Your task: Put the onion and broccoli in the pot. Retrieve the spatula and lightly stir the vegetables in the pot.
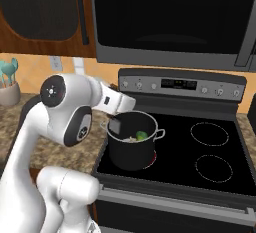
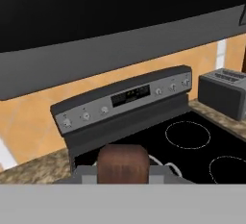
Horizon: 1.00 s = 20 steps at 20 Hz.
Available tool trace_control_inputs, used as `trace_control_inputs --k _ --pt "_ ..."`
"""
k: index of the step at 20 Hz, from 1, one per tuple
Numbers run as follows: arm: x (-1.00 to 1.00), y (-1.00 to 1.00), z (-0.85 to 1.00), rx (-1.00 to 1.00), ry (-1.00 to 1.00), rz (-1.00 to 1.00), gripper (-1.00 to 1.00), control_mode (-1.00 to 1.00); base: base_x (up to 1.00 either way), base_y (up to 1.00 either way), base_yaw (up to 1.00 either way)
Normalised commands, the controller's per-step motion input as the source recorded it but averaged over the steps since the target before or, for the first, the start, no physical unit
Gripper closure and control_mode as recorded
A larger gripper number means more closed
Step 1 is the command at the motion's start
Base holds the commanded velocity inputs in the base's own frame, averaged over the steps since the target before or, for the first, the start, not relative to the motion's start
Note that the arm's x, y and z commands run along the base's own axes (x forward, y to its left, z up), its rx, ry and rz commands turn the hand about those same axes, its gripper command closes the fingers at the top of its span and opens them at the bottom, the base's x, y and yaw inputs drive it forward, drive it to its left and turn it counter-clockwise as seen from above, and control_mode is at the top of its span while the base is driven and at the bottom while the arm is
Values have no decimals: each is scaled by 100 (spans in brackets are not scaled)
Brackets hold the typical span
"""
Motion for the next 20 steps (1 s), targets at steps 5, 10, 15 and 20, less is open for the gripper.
trace_control_inputs --k 5,10,15,20 --pt "10 -27 -48 0 0 -10 100 -100 0 0 0" --pt "27 -10 -33 3 0 -3 100 -100 0 0 0" --pt "50 0 -25 7 0 -1 100 -100 0 0 0" --pt "48 0 -36 2 -1 0 100 -100 0 0 0"
